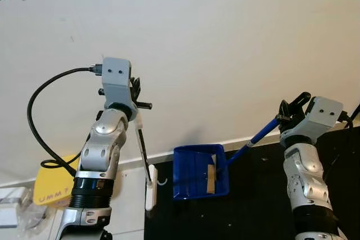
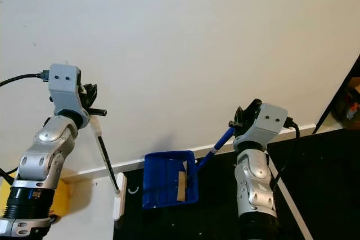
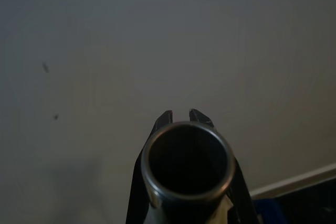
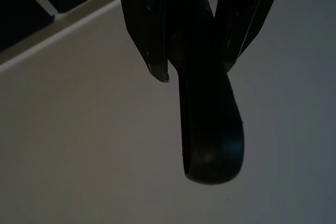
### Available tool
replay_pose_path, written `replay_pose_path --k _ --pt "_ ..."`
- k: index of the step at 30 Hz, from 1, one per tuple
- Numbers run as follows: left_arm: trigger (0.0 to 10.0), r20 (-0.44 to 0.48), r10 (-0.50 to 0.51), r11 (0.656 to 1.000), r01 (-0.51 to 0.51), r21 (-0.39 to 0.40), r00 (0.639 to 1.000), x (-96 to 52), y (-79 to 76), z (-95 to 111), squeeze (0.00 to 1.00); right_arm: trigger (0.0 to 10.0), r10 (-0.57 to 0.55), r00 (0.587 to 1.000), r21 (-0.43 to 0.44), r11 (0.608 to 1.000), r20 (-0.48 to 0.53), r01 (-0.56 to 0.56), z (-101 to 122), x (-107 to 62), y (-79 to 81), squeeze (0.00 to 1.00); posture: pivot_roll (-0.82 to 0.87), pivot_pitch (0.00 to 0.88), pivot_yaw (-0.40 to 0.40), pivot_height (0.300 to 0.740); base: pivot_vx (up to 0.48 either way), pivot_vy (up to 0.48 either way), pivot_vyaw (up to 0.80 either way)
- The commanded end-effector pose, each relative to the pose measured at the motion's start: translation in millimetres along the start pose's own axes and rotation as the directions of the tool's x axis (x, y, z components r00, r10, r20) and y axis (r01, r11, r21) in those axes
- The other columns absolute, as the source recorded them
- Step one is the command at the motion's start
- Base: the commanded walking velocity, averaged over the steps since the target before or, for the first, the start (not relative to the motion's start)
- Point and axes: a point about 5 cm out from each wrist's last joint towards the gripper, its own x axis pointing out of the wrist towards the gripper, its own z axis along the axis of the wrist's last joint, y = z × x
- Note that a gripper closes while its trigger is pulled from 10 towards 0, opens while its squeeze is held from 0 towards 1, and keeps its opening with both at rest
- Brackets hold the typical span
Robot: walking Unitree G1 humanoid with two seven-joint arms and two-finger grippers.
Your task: Sweep floor
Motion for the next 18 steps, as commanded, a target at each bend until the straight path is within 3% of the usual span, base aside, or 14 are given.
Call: replay_pose_path --k 1,15,18 --pt "10.0 0.034 0.021 1.000 -0.021 0.003 0.999 -0.6 4.4 4.8 0.00 10.0 0.033 0.999 0.025 0.999 0.042 -0.034 5.3 2.1 10.6 0.00 0.02 0.071 0.160 0.740 0.480 0.000 0.00" --pt "10.0 0.032 0.031 1.000 -0.031 -0.004 0.999 -1.3 5.2 4.3 0.00 10.0 0.042 0.998 0.025 0.999 0.040 -0.043 4.9 3.4 11.8 0.00 0.03 0.072 0.156 0.740 0.480 0.000 0.00" --pt "10.0 0.017 0.043 0.999 -0.043 -0.003 0.999 -2.1 6.4 2.5 0.00 10.0 0.044 0.998 0.023 0.999 0.040 -0.045 4.8 3.0 12.2 0.00 0.03 0.074 0.155 0.740 0.250 0.000 0.00"
